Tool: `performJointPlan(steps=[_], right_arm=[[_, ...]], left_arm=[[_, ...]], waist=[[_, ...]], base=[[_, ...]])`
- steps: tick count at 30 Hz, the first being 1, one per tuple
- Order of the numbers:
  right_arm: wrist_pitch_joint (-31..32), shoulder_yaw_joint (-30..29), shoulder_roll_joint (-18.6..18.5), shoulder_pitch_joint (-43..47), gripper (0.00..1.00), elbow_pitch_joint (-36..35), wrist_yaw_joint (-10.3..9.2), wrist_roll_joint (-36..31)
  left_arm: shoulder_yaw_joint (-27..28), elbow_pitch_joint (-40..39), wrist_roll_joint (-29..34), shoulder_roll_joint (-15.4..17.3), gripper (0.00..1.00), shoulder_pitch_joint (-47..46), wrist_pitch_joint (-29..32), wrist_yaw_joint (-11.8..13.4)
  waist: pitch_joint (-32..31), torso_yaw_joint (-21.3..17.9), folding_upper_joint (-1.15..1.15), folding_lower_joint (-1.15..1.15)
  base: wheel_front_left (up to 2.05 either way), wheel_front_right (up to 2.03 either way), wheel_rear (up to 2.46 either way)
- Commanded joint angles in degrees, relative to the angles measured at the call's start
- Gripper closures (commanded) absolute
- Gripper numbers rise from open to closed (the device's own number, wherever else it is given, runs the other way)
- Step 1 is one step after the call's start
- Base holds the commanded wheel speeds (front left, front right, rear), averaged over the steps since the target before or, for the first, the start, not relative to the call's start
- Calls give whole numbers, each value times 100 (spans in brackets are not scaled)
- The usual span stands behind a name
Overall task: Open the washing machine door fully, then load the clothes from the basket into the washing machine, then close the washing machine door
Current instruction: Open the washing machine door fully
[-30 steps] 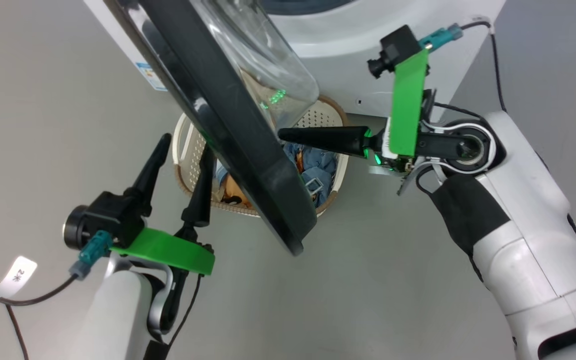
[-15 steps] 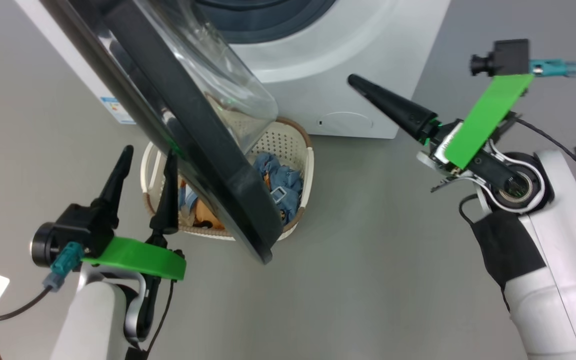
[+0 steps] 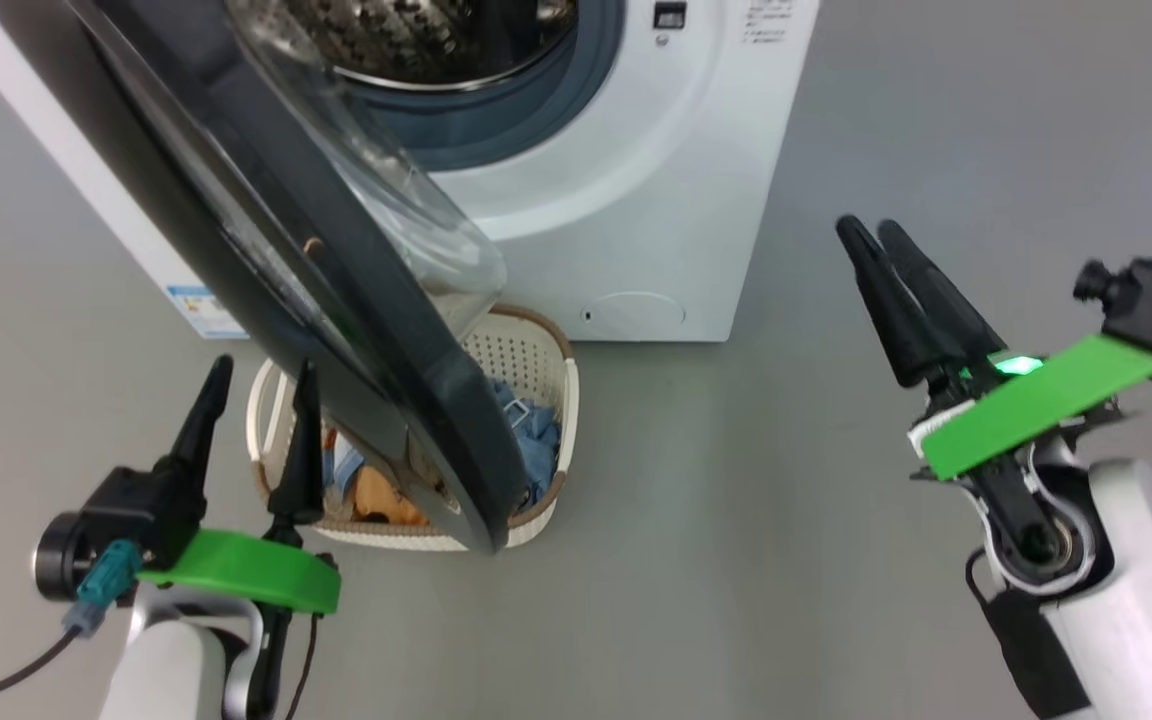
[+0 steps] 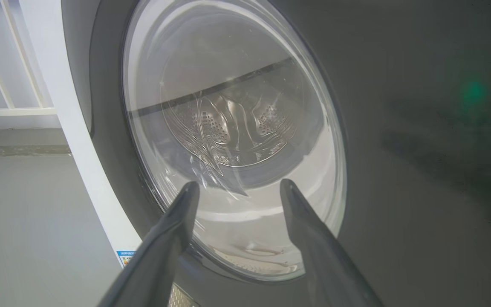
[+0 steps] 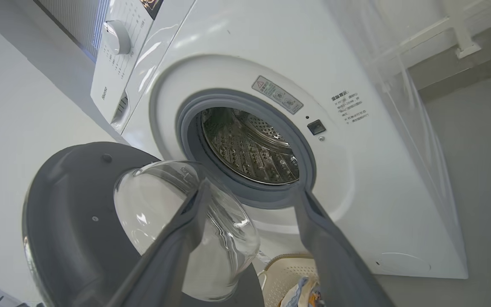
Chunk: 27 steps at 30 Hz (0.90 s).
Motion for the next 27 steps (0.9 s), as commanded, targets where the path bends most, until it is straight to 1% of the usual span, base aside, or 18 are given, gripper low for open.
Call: performJointPlan(steps=[1,6,13,16,17,22,27], right_arm=[[-289,140,-11,144,0,-223,9,-195],[-1056,199,-202,559,0,-189,9,-969],[-1840,236,-355,1010,0,-38,9,-1927],[-2053,172,-341,1211,0,29,9,-2235],[-2053,172,-341,1211,0,29,9,-2235],[-2278,158,-393,1609,0,92,9,-2961],[-2344,26,-249,1891,0,147,9,-3475]], left_arm=[[231,-152,83,163,0,54,-36,-21],[323,-213,112,167,0,242,-36,-34],[395,-265,106,153,0,457,-36,-35],[426,-276,108,148,0,548,-36,-10],[426,-276,108,148,0,548,-36,-10],[465,-321,54,132,0,674,-36,94],[429,-339,26,123,0,788,-36,149]], waist=[[-215,-187,0,0],[-378,-339,0,0],[-535,-508,0,0],[-593,-561,0,0],[-593,-561,0,0],[-646,-607,0,0],[-677,-650,0,0]], base=[[0,0,0],[0,0,0],[0,0,0],[0,0,0],[0,0,0],[0,0,0],[0,0,0]])
